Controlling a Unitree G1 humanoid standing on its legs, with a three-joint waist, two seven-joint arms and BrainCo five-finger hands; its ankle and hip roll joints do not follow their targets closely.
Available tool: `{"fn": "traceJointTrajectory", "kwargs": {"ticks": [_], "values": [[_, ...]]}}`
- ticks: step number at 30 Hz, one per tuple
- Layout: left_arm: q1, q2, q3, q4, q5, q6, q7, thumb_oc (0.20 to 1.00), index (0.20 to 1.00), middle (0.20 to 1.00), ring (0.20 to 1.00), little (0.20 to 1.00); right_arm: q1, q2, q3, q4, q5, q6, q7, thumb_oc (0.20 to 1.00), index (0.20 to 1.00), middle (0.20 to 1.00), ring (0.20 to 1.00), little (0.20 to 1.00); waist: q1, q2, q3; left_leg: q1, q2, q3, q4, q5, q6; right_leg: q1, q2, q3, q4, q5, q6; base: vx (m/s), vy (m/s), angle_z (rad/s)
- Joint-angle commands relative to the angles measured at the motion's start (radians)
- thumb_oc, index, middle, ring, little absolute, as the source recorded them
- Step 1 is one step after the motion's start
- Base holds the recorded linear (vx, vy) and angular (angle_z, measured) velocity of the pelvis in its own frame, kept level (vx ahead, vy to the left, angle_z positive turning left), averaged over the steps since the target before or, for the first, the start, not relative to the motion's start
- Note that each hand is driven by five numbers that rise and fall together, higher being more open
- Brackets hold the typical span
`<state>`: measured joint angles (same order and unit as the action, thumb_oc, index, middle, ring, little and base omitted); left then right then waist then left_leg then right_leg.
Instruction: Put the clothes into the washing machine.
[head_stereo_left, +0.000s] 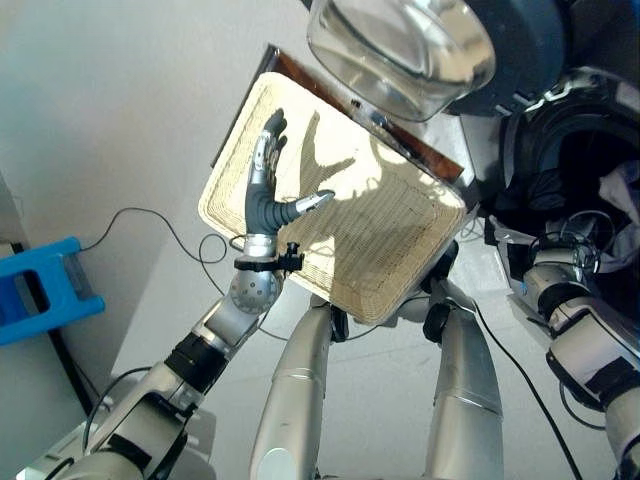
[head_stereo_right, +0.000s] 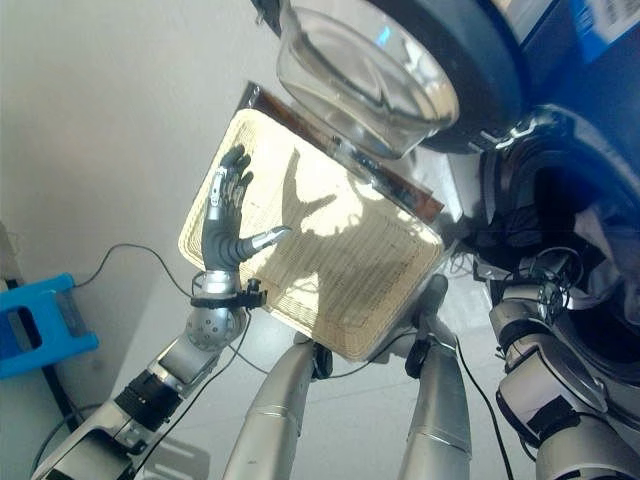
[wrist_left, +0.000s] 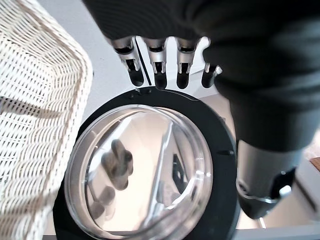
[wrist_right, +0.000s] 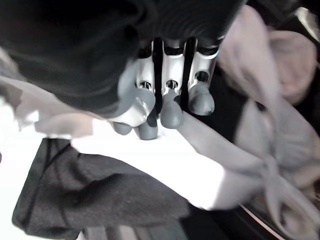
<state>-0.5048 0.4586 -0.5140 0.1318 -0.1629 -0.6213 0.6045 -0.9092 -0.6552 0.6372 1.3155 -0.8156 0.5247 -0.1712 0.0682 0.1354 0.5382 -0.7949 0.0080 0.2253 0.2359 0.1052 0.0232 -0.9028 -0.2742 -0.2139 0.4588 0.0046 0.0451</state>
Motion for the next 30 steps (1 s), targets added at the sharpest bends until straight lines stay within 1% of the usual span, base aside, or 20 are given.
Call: {"fn": "traceJointTrajectory", "kwargs": {"ticks": [1,3,4,6,7,8,9,11,13,14,15,18,20,22,23,24,25,26,27,30], "values": [[0.016,-0.039,0.031,-0.052,-0.019,-0.064,-0.012,1.0,1.0,1.0,1.0,1.0,0.013,-0.115,-0.033,0.03,0.373,0.033,-0.259,0.2,0.2,0.2,0.2,0.2,-0.022,0.061,-0.018,0.026,0.015,0.049,0.083,-0.15,-0.08,0.008,0.009,-0.065,0.005,0.014,0.113,0.01,0.021,-0.04],[0.015,-0.038,0.032,-0.044,-0.022,-0.066,-0.01,1.0,1.0,1.0,1.0,1.0,0.02,-0.123,-0.087,0.031,0.507,0.002,-0.349,0.2,0.2,0.2,0.2,0.2,-0.028,0.056,-0.018,0.038,0.018,0.049,0.087,-0.155,-0.078,0.02,0.012,-0.062,0.007,0.011,0.113,-0.01,0.022,-0.06],[-0.004,-0.034,0.041,-0.043,-0.025,-0.066,-0.009,1.0,1.0,1.0,1.0,1.0,0.005,-0.13,-0.115,0.028,0.596,-0.022,-0.412,0.2,0.2,0.2,0.2,0.2,-0.032,0.053,-0.018,0.01,0.019,0.058,0.08,-0.129,-0.068,-0.003,0.014,-0.071,-0.006,0.036,0.099,0.02,0.024,-0.04],[0.013,-0.036,0.03,-0.037,-0.024,-0.068,-0.001,1.0,1.0,1.0,1.0,1.0,0.03,-0.131,-0.17,0.023,0.689,-0.051,-0.47,0.2,0.2,0.2,0.2,0.2,-0.036,0.052,-0.018,0.051,0.019,0.052,0.086,-0.159,-0.076,0.031,0.018,-0.058,0.008,0.008,0.113,0.0,0.0,0.0],[-0.003,-0.031,0.038,-0.04,-0.028,-0.065,0.004,1.0,1.0,1.0,1.0,1.0,0.022,-0.139,-0.218,0.017,0.77,-0.084,-0.519,0.2,0.2,0.2,0.2,0.2,-0.039,0.05,-0.018,0.026,0.019,0.06,0.081,-0.136,-0.066,0.012,0.02,-0.067,-0.006,0.032,0.099,0.03,0.05,-0.06],[0.009,-0.031,0.035,-0.04,-0.034,-0.058,0.012,1.0,1.0,1.0,1.0,1.0,0.046,-0.142,-0.297,0.008,0.875,-0.142,-0.587,0.2,0.2,0.2,0.2,0.2,-0.045,0.05,-0.018,0.065,0.017,0.052,0.087,-0.165,-0.073,0.046,0.026,-0.052,0.005,0.005,0.112,-0.02,0.049,-0.08],[-0.005,-0.027,0.04,-0.041,-0.037,-0.056,0.016,1.0,1.0,1.0,1.0,1.0,0.041,-0.145,-0.337,-0.002,0.903,-0.161,-0.607,0.2,0.2,0.2,0.2,0.2,-0.046,0.05,-0.018,0.043,0.017,0.061,0.08,-0.143,-0.064,0.026,0.027,-0.06,-0.006,0.027,0.099,0.03,0.058,-0.11],[-0.011,-0.026,0.038,-0.036,-0.041,-0.048,0.029,1.0,1.0,1.0,1.0,1.0,0.053,-0.145,-0.42,-0.03,1.016,-0.254,-0.693,0.2,0.2,0.2,0.2,0.2,-0.056,0.05,-0.018,0.058,0.014,0.063,0.077,-0.148,-0.063,0.038,0.035,-0.053,-0.012,0.025,0.098,0.01,0.052,-0.1],[-0.017,-0.027,0.04,-0.037,-0.042,-0.038,0.036,1.0,1.0,1.0,1.0,1.0,0.057,-0.138,-0.461,-0.055,1.049,-0.301,-0.73,0.2,0.2,0.2,0.2,0.2,-0.061,0.051,-0.018,0.067,0.013,0.065,0.074,-0.151,-0.062,0.044,0.039,-0.05,-0.014,0.023,0.097,0.01,0.027,-0.03],[-0.017,-0.027,0.04,-0.037,-0.042,-0.038,0.036,1.0,1.0,1.0,1.0,1.0,0.057,-0.138,-0.461,-0.055,1.049,-0.301,-0.73,0.2,0.2,0.2,0.2,0.2,-0.061,0.051,-0.018,0.067,0.013,0.065,0.074,-0.151,-0.062,0.044,0.039,-0.05,-0.014,0.023,0.097,0.03,0.053,-0.03],[-0.029,-0.019,0.041,-0.035,-0.052,-0.024,0.049,1.0,1.0,1.0,1.0,1.0,0.062,-0.129,-0.512,-0.102,1.132,-0.373,-0.798,0.2,0.2,0.2,0.2,0.2,-0.069,0.049,-0.018,0.081,0.009,0.068,0.074,-0.16,-0.059,0.056,0.046,-0.045,-0.012,0.016,0.095,0.03,0.04,-0.04],[-0.033,-0.015,0.046,-0.024,-0.064,-0.024,0.051,1.0,1.0,1.0,1.0,1.0,0.073,-0.117,-0.547,-0.122,1.212,-0.44,-0.818,0.2,0.2,0.2,0.2,0.2,-0.074,0.046,-0.018,0.087,0.008,0.068,0.079,-0.165,-0.057,0.062,0.05,-0.042,-0.009,0.011,0.093,0.03,0.025,-0.05],[-0.048,-0.009,0.056,-0.01,-0.087,-0.016,0.041,1.0,1.0,1.0,1.0,1.0,0.07,-0.091,-0.603,-0.155,1.358,-0.56,-0.81,0.2,0.2,0.2,0.2,0.2,-0.077,0.041,-0.018,0.099,0.005,0.068,0.083,-0.173,-0.055,0.078,0.055,-0.043,-0.012,0.005,0.09,0.04,0.014,-0.04],[-0.05,-0.007,0.058,-0.009,-0.093,-0.014,0.037,1.0,1.0,1.0,1.0,1.0,0.068,-0.088,-0.609,-0.159,1.385,-0.582,-0.8,0.2,0.2,0.2,0.2,0.2,-0.076,0.04,-0.018,0.101,0.004,0.068,0.083,-0.173,-0.055,0.081,0.055,-0.044,-0.013,0.005,0.09,0.02,0.004,-0.06],[-0.061,-0.001,0.062,-0.005,-0.105,-0.006,0.03,1.0,1.0,1.0,1.0,1.0,0.056,-0.08,-0.626,-0.178,1.468,-0.638,-0.786,0.2,0.2,0.2,0.2,0.2,-0.077,0.037,-0.018,0.104,0.005,0.069,0.084,-0.175,-0.055,0.088,0.056,-0.046,-0.013,0.001,0.088,0.01,0.004,-0.07],[-0.061,-0.001,0.062,-0.005,-0.105,-0.006,0.03,1.0,1.0,1.0,1.0,1.0,0.056,-0.08,-0.626,-0.178,1.468,-0.638,-0.786,0.2,0.2,0.2,0.2,0.2,-0.077,0.037,-0.018,0.104,0.005,0.069,0.084,-0.175,-0.055,0.088,0.056,-0.046,-0.013,0.001,0.088,0.03,-0.005,-0.09],[-0.071,-0.003,0.066,0.001,-0.11,0.005,0.029,1.0,1.0,1.0,1.0,1.0,0.041,-0.06,-0.651,-0.211,1.573,-0.716,-0.753,0.2,0.2,0.2,0.2,0.2,-0.077,0.03,-0.018,0.107,0.004,0.066,0.089,-0.179,-0.054,0.093,0.061,-0.047,-0.005,-0.007,0.083,0.02,-0.009,-0.05],[-0.071,-0.003,0.065,0.002,-0.111,0.005,0.029,1.0,1.0,1.0,1.0,1.0,0.041,-0.06,-0.651,-0.211,1.574,-0.717,-0.753,0.2,0.2,0.2,0.2,0.2,-0.077,0.03,-0.018,0.106,0.004,0.066,0.09,-0.179,-0.055,0.092,0.061,-0.047,-0.005,-0.007,0.083,0.03,-0.015,-0.05],[-0.077,-0.005,0.067,0.01,-0.114,0.007,0.029,1.0,1.0,1.0,1.0,1.0,0.035,-0.052,-0.662,-0.223,1.595,-0.751,-0.741,0.2,0.2,0.2,0.2,0.2,-0.078,0.027,-0.018,0.105,0.003,0.065,0.093,-0.18,-0.055,0.093,0.063,-0.047,-0.001,-0.01,0.082,0.0,0.0,0.0],[-0.086,-0.006,0.067,0.02,-0.123,0.013,0.026,1.0,1.0,1.0,1.0,1.0,0.022,-0.044,-0.663,-0.238,1.541,-0.786,-0.731,0.2,0.2,0.2,0.2,0.2,-0.078,0.024,-0.018,0.103,0.001,0.061,0.1,-0.183,-0.055,0.096,0.064,-0.048,0.001,-0.012,0.079,0.01,-0.005,-0.01]]}}
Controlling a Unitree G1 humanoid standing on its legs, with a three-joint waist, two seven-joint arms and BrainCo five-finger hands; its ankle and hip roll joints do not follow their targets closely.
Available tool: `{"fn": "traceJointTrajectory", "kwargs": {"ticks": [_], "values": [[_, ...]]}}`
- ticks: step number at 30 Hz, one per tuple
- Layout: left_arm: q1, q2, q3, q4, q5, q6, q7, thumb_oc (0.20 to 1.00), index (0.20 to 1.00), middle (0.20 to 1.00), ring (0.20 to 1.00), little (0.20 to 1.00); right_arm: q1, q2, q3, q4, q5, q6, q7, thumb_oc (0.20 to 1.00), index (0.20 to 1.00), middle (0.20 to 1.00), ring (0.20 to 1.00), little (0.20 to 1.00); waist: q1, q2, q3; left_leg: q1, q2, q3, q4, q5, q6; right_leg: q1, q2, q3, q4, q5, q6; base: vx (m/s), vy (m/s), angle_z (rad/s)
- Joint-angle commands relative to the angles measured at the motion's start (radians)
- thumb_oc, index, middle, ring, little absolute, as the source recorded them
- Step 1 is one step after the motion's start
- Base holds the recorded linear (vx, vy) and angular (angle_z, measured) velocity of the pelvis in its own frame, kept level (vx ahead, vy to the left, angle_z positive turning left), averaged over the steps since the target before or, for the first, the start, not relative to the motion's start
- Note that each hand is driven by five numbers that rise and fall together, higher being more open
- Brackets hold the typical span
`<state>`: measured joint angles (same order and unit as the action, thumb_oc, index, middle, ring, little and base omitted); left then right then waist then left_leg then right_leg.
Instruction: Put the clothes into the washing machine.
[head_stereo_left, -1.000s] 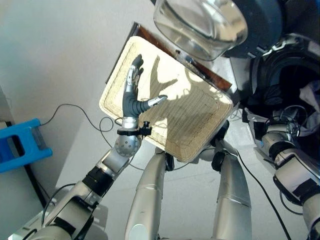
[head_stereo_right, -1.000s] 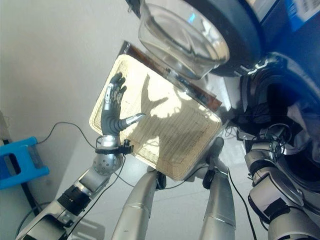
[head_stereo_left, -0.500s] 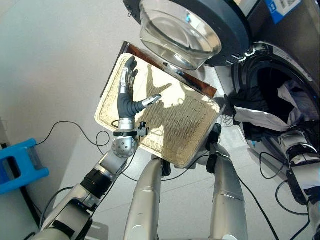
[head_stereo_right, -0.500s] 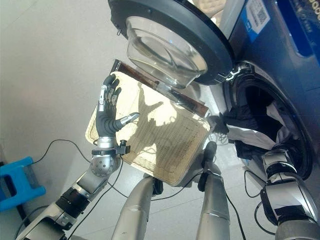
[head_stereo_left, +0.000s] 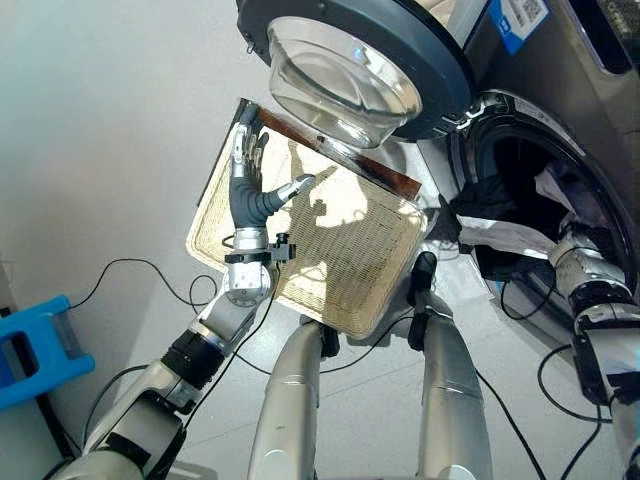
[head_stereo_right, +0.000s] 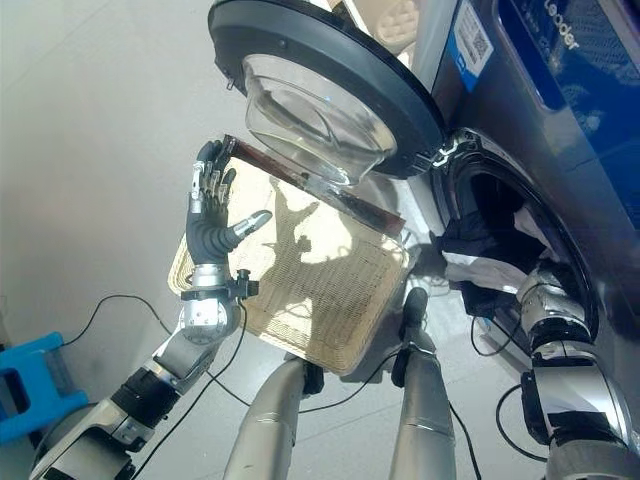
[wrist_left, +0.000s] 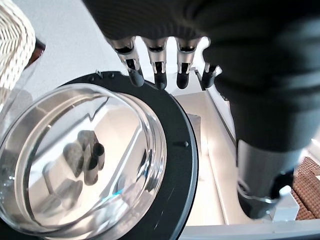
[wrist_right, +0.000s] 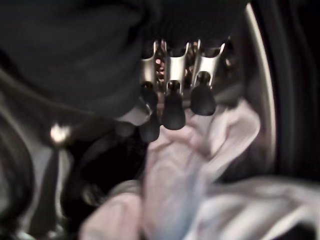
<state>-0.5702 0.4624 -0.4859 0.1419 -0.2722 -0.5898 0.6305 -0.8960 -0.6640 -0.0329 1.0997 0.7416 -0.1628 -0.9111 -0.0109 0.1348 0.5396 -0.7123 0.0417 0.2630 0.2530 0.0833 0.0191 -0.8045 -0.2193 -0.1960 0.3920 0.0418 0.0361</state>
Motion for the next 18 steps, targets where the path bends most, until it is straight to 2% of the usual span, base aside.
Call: {"fn": "traceJointTrajectory", "kwargs": {"ticks": [1,2,3,4,5,6,7,9,10,12,14,16,17,18], "values": [[-0.027,-0.013,0.035,0.016,-0.013,-0.015,0.0,1.0,1.0,1.0,1.0,1.0,-0.003,-0.036,0.019,-0.023,-0.099,-0.079,0.017,0.2,0.2,0.2,0.2,0.2,0.002,0.024,-0.02,0.018,-0.034,0.02,0.086,-0.162,-0.051,-0.003,0.01,-0.067,0.071,-0.05,0.087,0.02,-0.014,-0.05],[-0.029,-0.011,0.034,0.016,-0.014,-0.013,-0.001,1.0,1.0,1.0,1.0,1.0,-0.006,-0.036,0.029,-0.028,-0.144,-0.053,0.028,0.2,0.2,0.2,0.2,0.2,0.002,0.024,-0.02,0.017,-0.035,0.019,0.088,-0.162,-0.051,-0.004,0.01,-0.067,0.073,-0.051,0.087,0.02,-0.021,-0.05],[-0.029,-0.007,0.036,0.014,-0.015,-0.009,-0.001,1.0,1.0,1.0,1.0,1.0,-0.006,-0.038,0.058,-0.037,-0.27,0.036,0.065,0.2,0.2,0.2,0.2,0.2,0.001,0.022,-0.02,0.01,-0.034,0.019,0.091,-0.162,-0.051,-0.009,0.01,-0.068,0.077,-0.051,0.087,0.0,0.0,0.0],[-0.028,-0.006,0.04,0.015,-0.017,-0.008,-0.003,1.0,1.0,1.0,1.0,1.0,-0.004,-0.044,0.093,-0.04,-0.34,0.092,0.089,0.426,0.426,0.426,0.426,0.426,0.001,0.02,-0.02,0.005,-0.033,0.021,0.093,-0.16,-0.05,-0.014,0.009,-0.069,0.077,-0.049,0.086,0.0,0.0,0.0],[-0.026,-0.006,0.043,0.015,-0.015,-0.009,-0.006,1.0,1.0,1.0,1.0,1.0,-0.001,-0.047,0.124,-0.041,-0.381,0.132,0.111,0.727,0.727,0.727,0.727,0.727,0.001,0.018,-0.02,0.002,-0.033,0.023,0.094,-0.158,-0.05,-0.017,0.009,-0.069,0.075,-0.046,0.085,0.0,0.0,0.0],[-0.025,-0.006,0.045,0.015,-0.015,-0.009,-0.006,1.0,1.0,1.0,1.0,1.0,-0.001,-0.048,0.133,-0.041,-0.391,0.143,0.121,0.727,0.727,0.727,0.727,0.727,0.0,0.018,-0.02,0.001,-0.032,0.023,0.094,-0.157,-0.05,-0.018,0.009,-0.069,0.074,-0.045,0.084,-0.01,-0.042,0.0],[-0.017,-0.002,0.047,0.016,-0.009,-0.019,-0.011,1.0,1.0,1.0,1.0,1.0,0.014,-0.051,0.185,-0.023,-0.421,0.168,0.182,1.0,1.0,1.0,1.0,1.0,0.001,0.014,-0.02,-0.005,-0.03,0.024,0.093,-0.154,-0.05,-0.021,0.008,-0.071,0.067,-0.043,0.082,-0.01,-0.041,0.01],[-0.009,0.005,0.048,0.022,-0.012,-0.033,-0.022,1.0,1.0,1.0,1.0,1.0,0.027,-0.049,0.21,0.003,-0.485,0.184,0.242,1.0,1.0,1.0,1.0,1.0,0.002,0.013,-0.02,-0.007,-0.029,0.023,0.093,-0.154,-0.049,-0.021,0.008,-0.074,0.066,-0.043,0.082,-0.01,-0.056,0.05],[-0.006,0.006,0.043,0.03,-0.006,-0.045,-0.026,1.0,1.0,1.0,1.0,1.0,0.033,-0.046,0.255,0.037,-0.608,0.212,0.286,1.0,1.0,1.0,1.0,1.0,0.007,0.014,-0.02,-0.011,-0.03,0.02,0.089,-0.151,-0.047,-0.024,0.008,-0.077,0.064,-0.042,0.081,-0.01,-0.066,0.07],[-0.002,0.004,0.035,0.041,0.002,-0.061,-0.029,1.0,1.0,1.0,1.0,1.0,0.032,-0.048,0.324,0.075,-0.749,0.223,0.305,1.0,1.0,1.0,1.0,1.0,0.013,0.015,-0.02,-0.018,-0.03,0.018,0.086,-0.147,-0.047,-0.027,0.005,-0.083,0.06,-0.04,0.081,-0.01,-0.07,0.05],[-0.006,0.011,0.014,0.049,0.004,-0.08,-0.028,1.0,1.0,1.0,1.0,1.0,0.018,-0.057,0.427,0.106,-0.982,0.264,0.322,1.0,1.0,1.0,1.0,1.0,0.021,0.02,-0.02,-0.028,-0.033,0.015,0.085,-0.141,-0.046,-0.033,-0.001,-0.09,0.055,-0.035,0.083,-0.01,-0.069,0.04],[-0.007,0.011,0.009,0.052,0.007,-0.085,-0.028,1.0,1.0,1.0,1.0,1.0,0.015,-0.059,0.456,0.112,-1.032,0.272,0.335,1.0,1.0,1.0,1.0,1.0,0.023,0.021,-0.02,-0.03,-0.034,0.014,0.083,-0.139,-0.046,-0.034,-0.003,-0.092,0.052,-0.033,0.084,0.02,-0.032,0.03],[0.006,0.007,-0.002,0.053,0.011,-0.088,-0.028,1.0,1.0,1.0,1.0,1.0,0.029,-0.057,0.489,0.117,-1.082,0.284,0.337,1.0,1.0,1.0,1.0,1.0,0.026,0.022,-0.02,-0.005,-0.035,0.006,0.088,-0.162,-0.055,-0.011,-0.002,-0.083,0.061,-0.055,0.097,-0.01,-0.029,0.04],[-0.006,0.01,0.004,0.052,0.012,-0.088,-0.027,1.0,1.0,1.0,1.0,1.0,0.015,-0.06,0.493,0.117,-1.098,0.29,0.344,1.0,1.0,1.0,1.0,1.0,0.024,0.022,-0.02,-0.032,-0.035,0.013,0.082,-0.137,-0.047,-0.034,-0.004,-0.093,0.048,-0.031,0.085,-0.02,-0.064,0.05]]}}
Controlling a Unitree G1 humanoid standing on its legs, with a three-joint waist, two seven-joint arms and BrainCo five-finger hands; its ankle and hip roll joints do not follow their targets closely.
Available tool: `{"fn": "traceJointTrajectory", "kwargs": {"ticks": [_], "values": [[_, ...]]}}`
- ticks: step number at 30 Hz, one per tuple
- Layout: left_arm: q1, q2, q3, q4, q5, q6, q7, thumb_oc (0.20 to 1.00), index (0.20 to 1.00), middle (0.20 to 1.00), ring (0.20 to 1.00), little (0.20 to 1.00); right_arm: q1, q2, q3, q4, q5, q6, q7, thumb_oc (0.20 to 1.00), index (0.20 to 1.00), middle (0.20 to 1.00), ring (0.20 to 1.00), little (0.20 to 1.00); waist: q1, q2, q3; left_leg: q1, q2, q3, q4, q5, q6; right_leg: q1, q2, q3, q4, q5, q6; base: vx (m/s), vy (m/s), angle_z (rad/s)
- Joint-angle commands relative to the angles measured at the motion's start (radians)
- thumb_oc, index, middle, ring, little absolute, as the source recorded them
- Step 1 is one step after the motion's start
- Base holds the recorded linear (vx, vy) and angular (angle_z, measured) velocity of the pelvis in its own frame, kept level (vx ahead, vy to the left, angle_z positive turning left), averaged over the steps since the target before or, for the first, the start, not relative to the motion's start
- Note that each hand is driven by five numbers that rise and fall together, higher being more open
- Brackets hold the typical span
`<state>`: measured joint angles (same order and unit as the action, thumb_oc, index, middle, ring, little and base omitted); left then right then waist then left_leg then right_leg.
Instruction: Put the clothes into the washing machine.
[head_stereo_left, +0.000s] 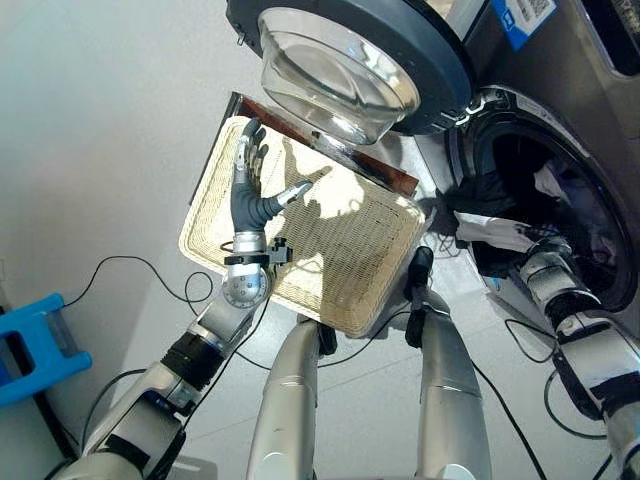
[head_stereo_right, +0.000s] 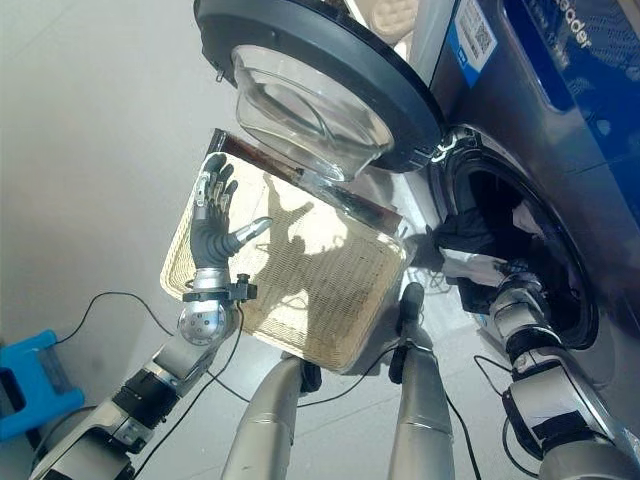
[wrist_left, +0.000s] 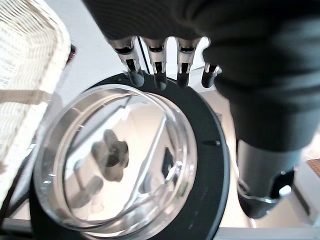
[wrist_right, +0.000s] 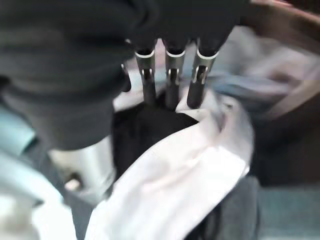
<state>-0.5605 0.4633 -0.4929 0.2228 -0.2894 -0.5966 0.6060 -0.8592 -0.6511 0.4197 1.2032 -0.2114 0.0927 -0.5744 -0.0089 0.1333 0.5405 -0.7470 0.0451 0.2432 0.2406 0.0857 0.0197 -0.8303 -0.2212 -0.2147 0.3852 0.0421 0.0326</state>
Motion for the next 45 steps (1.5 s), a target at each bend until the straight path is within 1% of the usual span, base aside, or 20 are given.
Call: {"fn": "traceJointTrajectory", "kwargs": {"ticks": [1,2,3,7,8,13,16,18,20,22,27,30,31,32,35,37,39,41,43,45], "values": [[-0.016,0.011,-0.003,-0.024,0.039,-0.095,0.001,1.0,1.0,1.0,1.0,1.0,-0.023,-0.079,0.12,0.027,-0.261,0.065,0.024,1.0,1.0,1.0,1.0,1.0,0.026,0.024,-0.021,-0.009,-0.039,0.032,0.091,-0.134,-0.048,-0.017,-0.006,-0.077,0.048,-0.026,0.09,-0.07,-0.052,0.04],[-0.016,0.011,-0.003,-0.024,0.039,-0.095,0.001,1.0,1.0,1.0,1.0,1.0,-0.023,-0.079,0.12,0.027,-0.261,0.065,0.024,1.0,1.0,1.0,1.0,1.0,0.026,0.024,-0.021,-0.009,-0.039,0.032,0.091,-0.134,-0.048,-0.017,-0.006,-0.077,0.048,-0.026,0.09,0.04,-0.058,0.04],[-0.006,0.008,-0.013,-0.023,0.04,-0.097,0.002,1.0,1.0,1.0,1.0,1.0,-0.01,-0.076,0.143,0.034,-0.265,0.073,0.021,1.0,1.0,1.0,1.0,1.0,0.029,0.026,-0.021,0.016,-0.039,0.026,0.096,-0.156,-0.058,0.003,-0.006,-0.068,0.057,-0.047,0.105,0.05,-0.026,0.05],[-0.013,0.002,-0.019,-0.021,0.06,-0.098,0.01,1.0,1.0,1.0,1.0,1.0,-0.018,-0.075,0.177,0.044,-0.306,0.103,0.025,1.0,1.0,1.0,1.0,1.0,0.03,0.025,-0.021,0.0,-0.038,0.026,0.097,-0.155,-0.061,-0.012,-0.008,-0.066,0.053,-0.042,0.108,-0.02,-0.036,0.06],[-0.032,-0.003,-0.015,-0.022,0.074,-0.093,0.018,1.0,1.0,1.0,1.0,1.0,-0.036,-0.072,0.184,0.047,-0.33,0.116,0.026,1.0,1.0,1.0,1.0,1.0,0.028,0.025,-0.021,-0.036,-0.037,0.033,0.09,-0.128,-0.054,-0.045,-0.009,-0.071,0.041,-0.015,0.098,-0.07,-0.011,0.02],[-0.039,-0.011,-0.015,-0.027,0.094,-0.089,0.032,1.0,1.0,1.0,1.0,1.0,-0.046,-0.072,0.195,0.056,-0.36,0.146,0.043,1.0,1.0,1.0,1.0,1.0,0.026,0.034,-0.021,-0.055,-0.04,0.035,0.082,-0.119,-0.059,-0.068,-0.008,-0.061,0.03,-0.003,0.104,-0.01,-0.002,0.0],[-0.041,-0.016,-0.014,-0.034,0.11,-0.089,0.044,1.0,1.0,1.0,1.0,1.0,-0.054,-0.076,0.198,0.061,-0.389,0.196,0.051,1.0,1.0,1.0,1.0,1.0,0.027,0.044,-0.021,-0.076,-0.043,0.038,0.079,-0.113,-0.062,-0.093,-0.011,-0.054,0.026,0.006,0.107,0.0,0.0,0.0],[-0.043,-0.017,-0.014,-0.038,0.113,-0.087,0.048,1.0,1.0,1.0,1.0,1.0,-0.061,-0.078,0.2,0.065,-0.401,0.209,0.062,1.0,1.0,1.0,1.0,1.0,0.027,0.048,-0.021,-0.082,-0.043,0.04,0.079,-0.112,-0.062,-0.1,-0.012,-0.053,0.025,0.009,0.108,0.0,0.0,0.0],[-0.043,-0.019,-0.014,-0.049,0.116,-0.086,0.058,1.0,1.0,1.0,1.0,1.0,-0.067,-0.082,0.21,0.075,-0.417,0.239,0.092,1.0,1.0,1.0,1.0,1.0,0.028,0.057,-0.021,-0.097,-0.047,0.039,0.081,-0.11,-0.063,-0.118,-0.015,-0.047,0.023,0.015,0.109,0.0,0.0,0.0],[-0.038,-0.023,-0.015,-0.067,0.12,-0.083,0.067,1.0,1.0,1.0,1.0,1.0,-0.074,-0.084,0.22,0.088,-0.461,0.279,0.148,1.0,1.0,1.0,1.0,1.0,0.029,0.068,-0.021,-0.115,-0.053,0.037,0.077,-0.104,-0.066,-0.14,-0.014,-0.038,0.021,0.022,0.109,0.0,0.016,-0.01],[-0.03,-0.025,-0.006,-0.108,0.131,-0.078,0.067,1.0,1.0,1.0,1.0,1.0,-0.079,-0.088,0.244,0.119,-0.601,0.346,0.25,1.0,1.0,1.0,1.0,1.0,0.037,0.087,-0.021,-0.146,-0.056,0.038,0.07,-0.094,-0.068,-0.176,-0.02,-0.03,0.016,0.03,0.112,0.0,0.0,0.0],[-0.027,-0.027,0.0,-0.135,0.143,-0.081,0.079,1.0,1.0,1.0,1.0,1.0,-0.09,-0.094,0.263,0.128,-0.712,0.399,0.351,1.0,1.0,1.0,1.0,1.0,0.044,0.096,-0.021,-0.164,-0.06,0.037,0.066,-0.087,-0.068,-0.196,-0.024,-0.03,0.016,0.035,0.114,0.0,0.0,0.0],[-0.025,-0.03,0.003,-0.141,0.145,-0.084,0.083,1.0,1.0,1.0,1.0,1.0,-0.094,-0.097,0.267,0.129,-0.749,0.411,0.387,1.0,1.0,1.0,1.0,1.0,0.045,0.099,-0.021,-0.172,-0.061,0.036,0.068,-0.086,-0.068,-0.205,-0.026,-0.029,0.018,0.037,0.114,0.0,0.0,0.0],[-0.025,-0.03,0.003,-0.141,0.145,-0.084,0.083,1.0,1.0,1.0,1.0,1.0,-0.094,-0.097,0.267,0.129,-0.749,0.411,0.387,1.0,1.0,1.0,1.0,1.0,0.045,0.099,-0.021,-0.172,-0.061,0.036,0.068,-0.086,-0.068,-0.205,-0.026,-0.029,0.018,0.037,0.114,0.0,0.0,0.0],[-0.023,-0.033,0.018,-0.179,0.113,-0.084,0.083,1.0,1.0,1.0,1.0,1.0,-0.097,-0.101,0.276,0.12,-0.841,0.475,0.509,1.0,1.0,1.0,1.0,1.0,0.051,0.11,-0.021,-0.209,-0.059,0.035,0.08,-0.085,-0.069,-0.252,-0.038,-0.019,0.035,0.04,0.116,0.0,0.0,0.0],[-0.023,-0.036,0.022,-0.186,0.117,-0.082,0.08,1.0,1.0,1.0,1.0,1.0,-0.098,-0.101,0.276,0.116,-0.848,0.482,0.527,1.0,1.0,1.0,1.0,1.0,0.051,0.111,-0.021,-0.215,-0.059,0.035,0.082,-0.085,-0.07,-0.26,-0.04,-0.018,0.036,0.04,0.117,-0.01,-0.003,0.07],[-0.017,-0.038,0.032,-0.207,0.124,-0.077,0.073,1.0,1.0,1.0,1.0,1.0,-0.097,-0.1,0.28,0.1,-0.863,0.512,0.593,1.0,1.0,1.0,1.0,1.0,0.052,0.115,-0.021,-0.234,-0.057,0.037,0.088,-0.085,-0.074,-0.281,-0.041,-0.013,0.035,0.043,0.116,-0.02,0.009,0.09],[-0.017,-0.038,0.032,-0.207,0.124,-0.077,0.073,1.0,1.0,1.0,1.0,1.0,-0.097,-0.1,0.28,0.1,-0.863,0.512,0.593,1.0,1.0,1.0,1.0,1.0,0.052,0.115,-0.021,-0.234,-0.057,0.037,0.088,-0.085,-0.074,-0.281,-0.041,-0.013,0.035,0.043,0.116,0.0,0.0,0.0],[-0.008,-0.048,0.043,-0.223,0.14,-0.08,0.082,1.0,1.0,1.0,1.0,1.0,-0.097,-0.096,0.277,0.097,-0.897,0.533,0.663,1.0,1.0,1.0,1.0,1.0,0.055,0.12,-0.021,-0.251,-0.052,0.039,0.093,-0.088,-0.077,-0.303,-0.047,-0.012,0.047,0.038,0.116,0.0,0.0,0.0],[-0.007,-0.053,0.051,-0.225,0.139,-0.085,0.076,1.0,1.0,1.0,1.0,1.0,-0.102,-0.091,0.272,0.098,-0.914,0.539,0.686,1.0,1.0,1.0,1.0,1.0,0.057,0.122,-0.021,-0.256,-0.05,0.039,0.097,-0.089,-0.078,-0.308,-0.05,-0.013,0.05,0.038,0.116,0.0,0.0,0.0]]}}
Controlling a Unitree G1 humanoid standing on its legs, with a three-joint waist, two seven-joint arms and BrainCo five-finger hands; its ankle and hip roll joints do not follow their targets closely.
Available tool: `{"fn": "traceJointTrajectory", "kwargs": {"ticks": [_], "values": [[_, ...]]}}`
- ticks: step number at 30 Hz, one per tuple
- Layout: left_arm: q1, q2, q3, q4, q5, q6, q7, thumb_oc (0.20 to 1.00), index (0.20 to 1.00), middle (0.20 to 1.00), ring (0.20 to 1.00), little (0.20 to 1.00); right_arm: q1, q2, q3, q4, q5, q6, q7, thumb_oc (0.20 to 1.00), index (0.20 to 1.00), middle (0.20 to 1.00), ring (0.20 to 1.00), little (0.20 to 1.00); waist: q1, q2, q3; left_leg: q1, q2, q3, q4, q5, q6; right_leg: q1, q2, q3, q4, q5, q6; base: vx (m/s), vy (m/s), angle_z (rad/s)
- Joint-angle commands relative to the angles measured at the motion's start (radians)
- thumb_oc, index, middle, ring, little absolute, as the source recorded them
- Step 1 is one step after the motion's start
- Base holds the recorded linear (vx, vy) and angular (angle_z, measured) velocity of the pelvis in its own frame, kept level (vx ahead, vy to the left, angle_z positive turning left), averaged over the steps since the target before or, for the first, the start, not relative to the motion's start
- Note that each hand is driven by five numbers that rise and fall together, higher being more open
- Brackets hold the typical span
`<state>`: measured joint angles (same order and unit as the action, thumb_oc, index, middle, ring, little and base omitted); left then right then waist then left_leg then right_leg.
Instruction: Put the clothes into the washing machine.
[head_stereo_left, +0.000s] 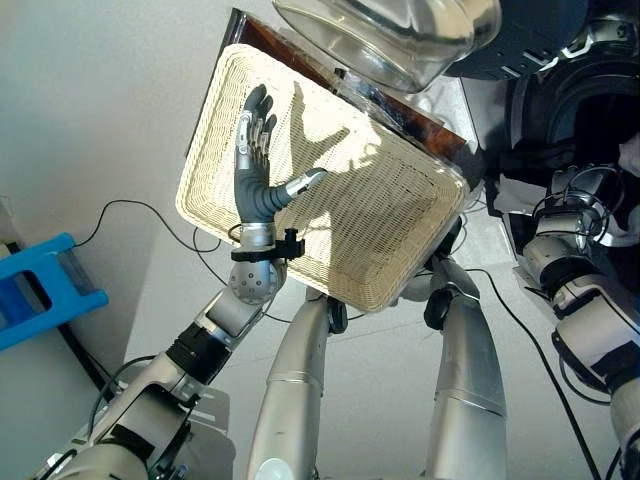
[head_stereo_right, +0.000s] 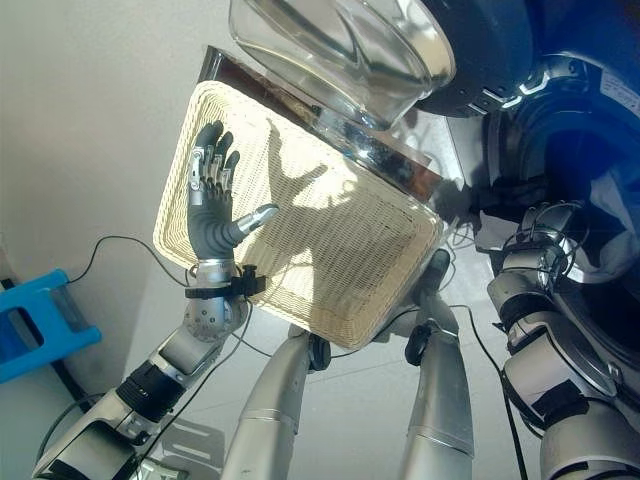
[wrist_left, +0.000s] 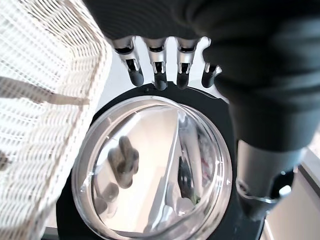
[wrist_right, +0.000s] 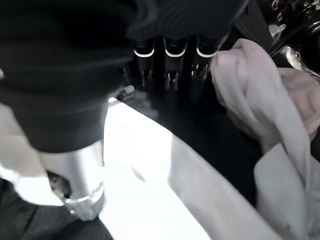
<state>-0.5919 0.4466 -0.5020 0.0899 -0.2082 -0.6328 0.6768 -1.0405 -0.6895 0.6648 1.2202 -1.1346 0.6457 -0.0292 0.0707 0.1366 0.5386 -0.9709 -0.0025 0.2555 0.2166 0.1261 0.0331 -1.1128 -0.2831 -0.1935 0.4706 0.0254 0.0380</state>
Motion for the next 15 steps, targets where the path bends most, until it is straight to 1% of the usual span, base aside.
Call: {"fn": "traceJointTrajectory", "kwargs": {"ticks": [1,2,3,4,7,10,15], "values": [[0.025,-0.039,0.068,-0.098,0.058,-0.054,0.0,1.0,1.0,1.0,1.0,1.0,0.066,-0.056,0.027,0.079,-0.022,-0.009,0.18,0.849,0.849,0.849,0.849,0.849,-0.019,0.12,-0.019,-0.04,0.002,0.026,0.128,-0.131,-0.093,-0.033,0.007,-0.035,-0.026,0.051,0.11,0.0,0.0,0.0],[0.025,-0.039,0.071,-0.099,0.058,-0.055,-0.002,1.0,1.0,1.0,1.0,1.0,0.065,-0.056,0.028,0.079,-0.028,-0.01,0.19,0.558,0.558,0.558,0.558,0.558,-0.018,0.121,-0.019,-0.041,0.002,0.026,0.13,-0.132,-0.094,-0.034,0.006,-0.035,-0.024,0.05,0.11,0.0,0.0,0.0],[0.026,-0.04,0.072,-0.1,0.059,-0.055,-0.001,1.0,1.0,1.0,1.0,1.0,0.064,-0.057,0.029,0.078,-0.03,-0.006,0.202,0.285,0.285,0.285,0.285,0.285,-0.018,0.121,-0.019,-0.042,0.004,0.026,0.132,-0.133,-0.094,-0.035,0.005,-0.037,-0.021,0.049,0.11,0.0,0.0,0.0],[0.025,-0.039,0.075,-0.102,0.059,-0.054,0.003,1.0,1.0,1.0,1.0,1.0,0.067,-0.059,0.025,0.08,-0.016,-0.003,0.202,0.2,0.2,0.2,0.2,0.2,-0.018,0.119,-0.019,-0.042,0.006,0.029,0.135,-0.134,-0.095,-0.035,0.002,-0.041,-0.017,0.048,0.111,0.0,0.0,0.0],[0.019,-0.04,0.079,-0.112,0.06,-0.038,0.012,1.0,1.0,1.0,1.0,1.0,0.073,-0.059,0.021,0.076,-0.009,0.005,0.188,0.2,0.2,0.2,0.2,0.2,-0.02,0.114,-0.019,-0.041,0.012,0.033,0.143,-0.138,-0.095,-0.036,-0.003,-0.045,-0.007,0.045,0.112,0.0,0.0,0.0],[0.019,-0.04,0.084,-0.113,0.059,-0.036,0.004,1.0,1.0,1.0,1.0,1.0,0.074,-0.061,0.018,0.072,-0.037,0.005,0.184,0.2,0.2,0.2,0.2,0.2,-0.022,0.108,-0.019,-0.038,0.018,0.037,0.148,-0.144,-0.097,-0.031,-0.007,-0.051,-0.001,0.042,0.112,0.0,0.0,0.0],[0.023,-0.034,0.089,-0.109,0.05,-0.04,0.0,1.0,1.0,1.0,1.0,1.0,0.086,-0.069,0.015,0.048,-0.038,0.015,0.177,0.2,0.2,0.2,0.2,0.2,-0.028,0.096,-0.019,-0.016,0.025,0.044,0.149,-0.15,-0.097,-0.008,-0.006,-0.059,0.003,0.036,0.112,0.0,0.0,0.0]]}}
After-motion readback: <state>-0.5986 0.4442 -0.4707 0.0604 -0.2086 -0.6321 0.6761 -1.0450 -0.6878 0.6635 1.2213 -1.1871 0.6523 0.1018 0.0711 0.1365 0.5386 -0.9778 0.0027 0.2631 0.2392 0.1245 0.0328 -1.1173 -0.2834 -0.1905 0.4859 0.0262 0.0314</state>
